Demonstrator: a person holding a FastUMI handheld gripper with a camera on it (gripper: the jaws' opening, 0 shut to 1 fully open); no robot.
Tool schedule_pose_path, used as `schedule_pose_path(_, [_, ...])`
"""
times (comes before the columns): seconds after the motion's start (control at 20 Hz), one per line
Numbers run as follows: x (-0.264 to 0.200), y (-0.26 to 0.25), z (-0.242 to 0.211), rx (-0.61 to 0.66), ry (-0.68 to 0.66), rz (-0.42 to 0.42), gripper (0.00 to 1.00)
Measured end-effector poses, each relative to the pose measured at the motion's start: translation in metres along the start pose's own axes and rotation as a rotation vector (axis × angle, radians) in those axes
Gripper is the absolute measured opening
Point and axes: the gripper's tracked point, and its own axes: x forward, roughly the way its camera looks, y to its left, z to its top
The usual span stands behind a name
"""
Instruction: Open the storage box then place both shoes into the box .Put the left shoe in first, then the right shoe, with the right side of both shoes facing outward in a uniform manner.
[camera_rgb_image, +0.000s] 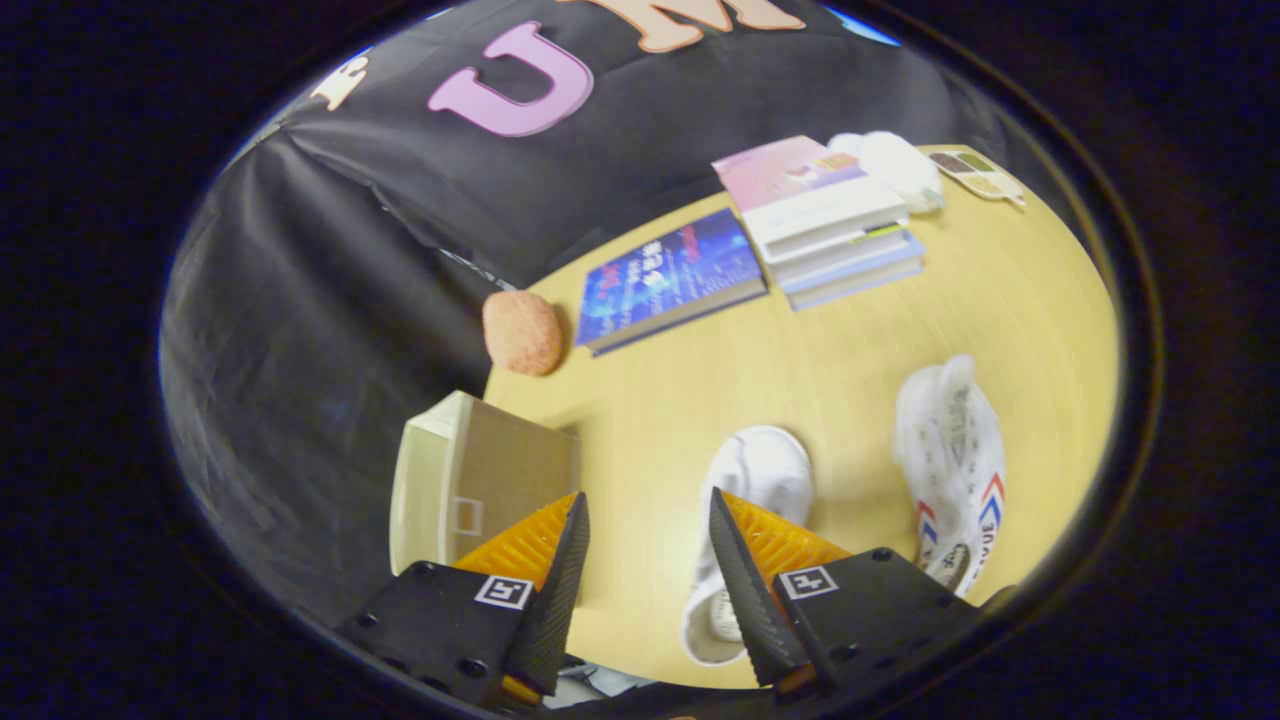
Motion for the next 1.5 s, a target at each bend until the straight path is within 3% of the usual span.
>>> schedule_pose_path(0.15, [0.010,-0.042,-0.026,-0.014,0.070,-0.091,0.76])
schedule_pose_path(0.35, [0.018,-0.056,-0.049,0.028,0.132,-0.104,0.84])
schedule_pose_path(0.85, [0.038,-0.065,-0.075,-0.031,0.217,-0.143,0.83])
schedule_pose_path(1.25, [0.054,-0.062,-0.090,0.019,0.281,-0.134,0.34])
schedule_pose_path(1.45, [0.047,-0.059,-0.087,0.020,0.257,-0.130,0.16])
schedule_pose_path(1.5, [0.049,-0.060,-0.084,0.031,0.243,-0.126,0.15])
